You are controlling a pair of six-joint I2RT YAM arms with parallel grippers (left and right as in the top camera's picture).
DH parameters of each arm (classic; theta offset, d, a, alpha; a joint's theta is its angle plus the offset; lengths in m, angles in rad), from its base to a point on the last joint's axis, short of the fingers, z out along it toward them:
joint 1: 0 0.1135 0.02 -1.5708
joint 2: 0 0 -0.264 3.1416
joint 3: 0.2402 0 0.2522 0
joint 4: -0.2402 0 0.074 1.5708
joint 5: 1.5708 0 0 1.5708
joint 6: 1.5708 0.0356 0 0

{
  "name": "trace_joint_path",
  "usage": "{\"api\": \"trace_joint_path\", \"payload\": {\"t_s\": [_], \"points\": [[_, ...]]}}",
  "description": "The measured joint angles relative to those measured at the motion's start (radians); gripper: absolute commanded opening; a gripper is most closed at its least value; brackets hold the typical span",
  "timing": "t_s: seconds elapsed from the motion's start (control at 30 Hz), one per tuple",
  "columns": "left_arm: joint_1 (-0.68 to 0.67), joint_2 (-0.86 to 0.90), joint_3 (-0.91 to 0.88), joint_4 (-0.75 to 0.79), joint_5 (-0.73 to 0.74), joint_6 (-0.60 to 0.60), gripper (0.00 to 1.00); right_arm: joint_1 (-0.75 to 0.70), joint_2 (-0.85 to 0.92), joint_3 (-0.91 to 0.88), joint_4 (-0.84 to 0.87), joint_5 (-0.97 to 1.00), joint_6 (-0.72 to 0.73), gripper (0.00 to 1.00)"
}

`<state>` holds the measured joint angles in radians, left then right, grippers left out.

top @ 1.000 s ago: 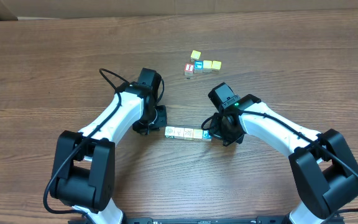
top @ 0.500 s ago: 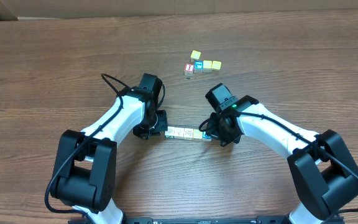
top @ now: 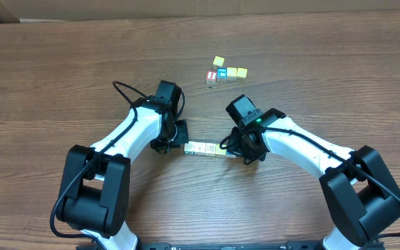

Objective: Flip 5 blocks

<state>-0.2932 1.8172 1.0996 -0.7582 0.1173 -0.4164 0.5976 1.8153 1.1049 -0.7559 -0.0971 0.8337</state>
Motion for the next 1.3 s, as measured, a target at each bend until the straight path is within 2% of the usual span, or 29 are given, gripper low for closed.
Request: {"api": "trace_joint_path", "payload": {"t_s": [1.0, 1.3], "points": [[0.0, 0.0, 0.0, 0.026, 0.042, 0.0, 0.04, 0.0, 0.0, 0.0, 0.005, -0.027, 0.03, 0.04], [0.0, 0.0, 0.0, 0.061, 0.035, 0.001, 0.04, 0.0, 0.0, -0.001, -0.003, -0.051, 0.105, 0.04]]}}
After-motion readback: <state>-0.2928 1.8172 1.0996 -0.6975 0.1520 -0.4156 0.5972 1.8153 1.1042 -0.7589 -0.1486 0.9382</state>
